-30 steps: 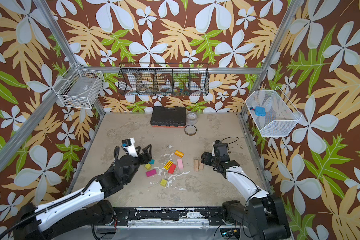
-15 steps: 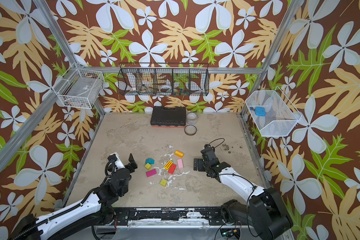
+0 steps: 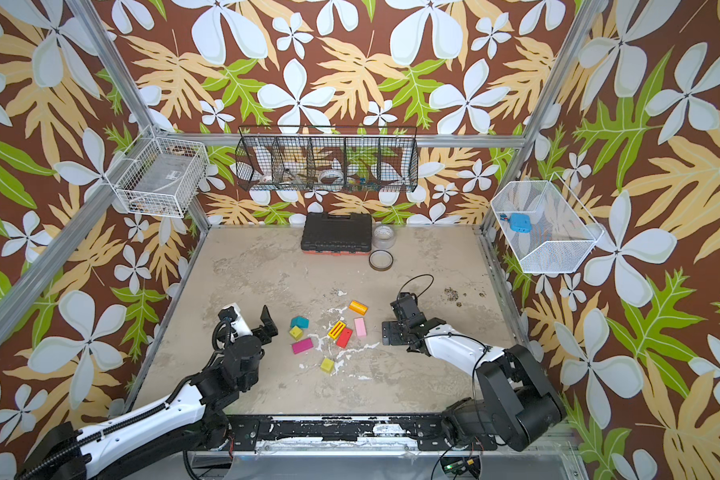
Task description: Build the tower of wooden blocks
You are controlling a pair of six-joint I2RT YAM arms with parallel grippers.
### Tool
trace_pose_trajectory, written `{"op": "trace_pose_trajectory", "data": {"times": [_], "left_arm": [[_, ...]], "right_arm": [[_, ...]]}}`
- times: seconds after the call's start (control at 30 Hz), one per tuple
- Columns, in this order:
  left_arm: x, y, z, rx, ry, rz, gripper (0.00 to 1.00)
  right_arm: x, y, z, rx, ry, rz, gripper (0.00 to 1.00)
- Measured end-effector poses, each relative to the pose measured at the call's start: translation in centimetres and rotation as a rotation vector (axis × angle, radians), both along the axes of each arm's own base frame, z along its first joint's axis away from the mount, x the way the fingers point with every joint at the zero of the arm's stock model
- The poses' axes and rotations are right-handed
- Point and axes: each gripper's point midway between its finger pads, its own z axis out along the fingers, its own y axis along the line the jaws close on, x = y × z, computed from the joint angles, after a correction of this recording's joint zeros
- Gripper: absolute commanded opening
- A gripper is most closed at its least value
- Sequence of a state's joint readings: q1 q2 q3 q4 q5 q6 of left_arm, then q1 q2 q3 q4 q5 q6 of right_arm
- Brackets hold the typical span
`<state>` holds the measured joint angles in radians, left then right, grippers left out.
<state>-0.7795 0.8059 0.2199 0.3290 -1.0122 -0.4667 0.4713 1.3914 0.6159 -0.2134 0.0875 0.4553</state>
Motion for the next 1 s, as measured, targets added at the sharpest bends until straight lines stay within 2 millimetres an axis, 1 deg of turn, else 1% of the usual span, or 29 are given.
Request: {"op": "trace_pose_trajectory", "data": {"times": [0.13, 0.3, 0.33, 0.53, 0.67, 0.8, 1.0], "left_arm": [[0.1, -0.1, -0.1, 0.006, 0.006, 0.0, 0.94], [0.2, -0.2, 0.0, 0.005, 0.006, -0.001, 0.94], [0.2, -0.2, 0.0, 0.005, 0.006, -0.001, 0.95], [0.2, -0.2, 0.0, 0.002, 0.004, -0.004, 0.95], [0.2, -0.3, 0.0, 0.0, 0.005, -0.009, 0.95], [0.2, -0.4, 0.0, -0.002, 0.005, -0.014, 0.95], [0.2, -0.5, -0.1, 0.0, 0.011, -0.022, 0.96]], "right_arm": [[0.2, -0.1, -0.4, -0.021, 0.01, -0.003, 0.89], [0.4, 0.0, -1.0, -0.045, 0.03, 0.006, 0.71], [0.6, 0.0, -1.0, -0.049, 0.03, 0.004, 0.69], [1.0, 0.3, -1.1, -0.061, 0.025, 0.008, 0.6], [1.4, 1.2, -1.1, -0.066, 0.018, 0.028, 0.54], [1.6, 1.8, -1.1, -0.075, 0.016, 0.043, 0.51], [2.1, 1.8, -1.1, -0.087, 0.011, 0.034, 0.49]]}}
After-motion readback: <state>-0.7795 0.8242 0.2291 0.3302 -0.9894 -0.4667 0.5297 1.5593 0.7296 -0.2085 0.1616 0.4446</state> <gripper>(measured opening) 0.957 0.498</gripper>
